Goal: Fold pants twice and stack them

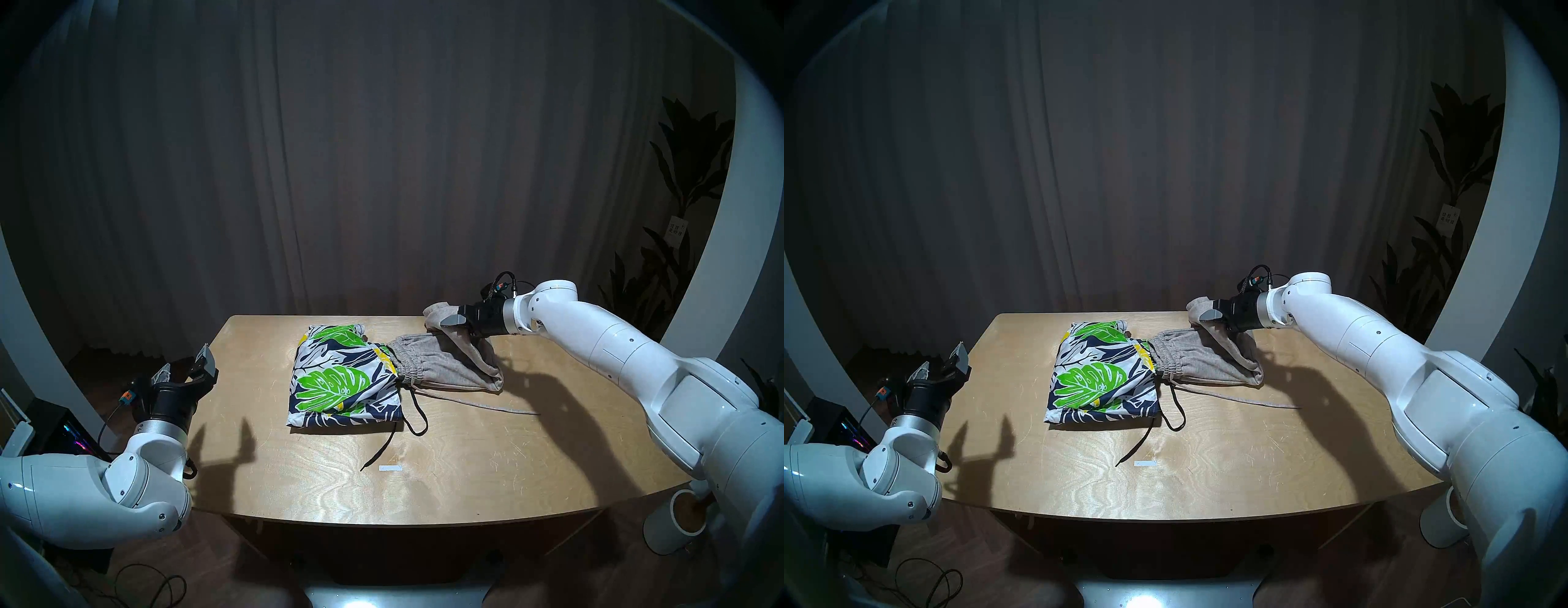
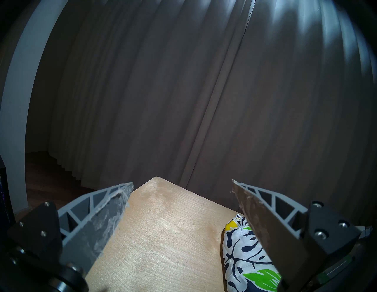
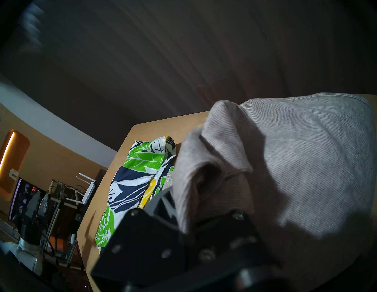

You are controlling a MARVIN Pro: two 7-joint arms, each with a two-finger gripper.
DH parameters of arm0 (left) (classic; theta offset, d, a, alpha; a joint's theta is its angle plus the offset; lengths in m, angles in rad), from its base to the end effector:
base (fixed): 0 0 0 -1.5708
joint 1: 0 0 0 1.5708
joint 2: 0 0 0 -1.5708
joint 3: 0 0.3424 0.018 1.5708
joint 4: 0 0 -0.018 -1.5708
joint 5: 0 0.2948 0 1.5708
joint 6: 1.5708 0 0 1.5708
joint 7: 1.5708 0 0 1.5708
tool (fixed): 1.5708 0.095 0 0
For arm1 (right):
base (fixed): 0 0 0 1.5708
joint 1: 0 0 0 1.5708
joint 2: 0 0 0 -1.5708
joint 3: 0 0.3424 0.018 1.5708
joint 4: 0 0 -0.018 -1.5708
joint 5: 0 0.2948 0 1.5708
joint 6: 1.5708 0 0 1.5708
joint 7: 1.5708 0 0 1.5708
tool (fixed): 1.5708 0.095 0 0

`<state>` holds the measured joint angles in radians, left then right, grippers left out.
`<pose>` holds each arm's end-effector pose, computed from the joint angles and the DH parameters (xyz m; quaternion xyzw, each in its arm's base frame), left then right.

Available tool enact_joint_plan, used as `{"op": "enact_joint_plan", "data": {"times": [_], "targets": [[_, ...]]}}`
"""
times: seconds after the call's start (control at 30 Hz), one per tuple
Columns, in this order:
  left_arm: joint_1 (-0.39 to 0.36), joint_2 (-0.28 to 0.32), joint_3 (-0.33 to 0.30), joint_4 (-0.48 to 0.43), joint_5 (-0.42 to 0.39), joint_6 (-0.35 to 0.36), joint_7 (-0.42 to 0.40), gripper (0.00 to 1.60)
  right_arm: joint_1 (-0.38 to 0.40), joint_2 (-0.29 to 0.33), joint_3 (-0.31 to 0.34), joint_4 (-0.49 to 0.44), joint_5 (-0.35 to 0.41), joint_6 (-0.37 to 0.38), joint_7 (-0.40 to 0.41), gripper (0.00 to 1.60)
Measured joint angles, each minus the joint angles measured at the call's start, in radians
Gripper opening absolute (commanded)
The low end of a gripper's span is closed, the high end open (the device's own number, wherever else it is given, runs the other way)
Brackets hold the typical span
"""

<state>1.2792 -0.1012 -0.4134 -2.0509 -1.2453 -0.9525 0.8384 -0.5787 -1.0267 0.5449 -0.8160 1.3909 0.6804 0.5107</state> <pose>0.2841 0.2197 -0.2381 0.6712 0.2069 0.7115 0.0212 0.5886 -0.0575 -0.2645 -0.8569 -0.0859 -0.3171 0.3973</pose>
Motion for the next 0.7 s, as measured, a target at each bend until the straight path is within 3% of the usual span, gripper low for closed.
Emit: {"op": "enact_joint_plan", "data": {"times": [0.33, 0.7], "targets": [[0.025, 0.0, -0.024, 0.0, 0.024, -0.001, 0.007, 1.6, -0.052, 0.046, 0.002, -0.124, -0.019, -0.033, 0.017, 0.0], [0.05, 0.0, -0.042, 0.002, 0.041, -0.001, 0.006, 1.6, -0.063, 0.06, 0.056, -0.172, 0.022, -0.055, -0.038, 0.0]]}}
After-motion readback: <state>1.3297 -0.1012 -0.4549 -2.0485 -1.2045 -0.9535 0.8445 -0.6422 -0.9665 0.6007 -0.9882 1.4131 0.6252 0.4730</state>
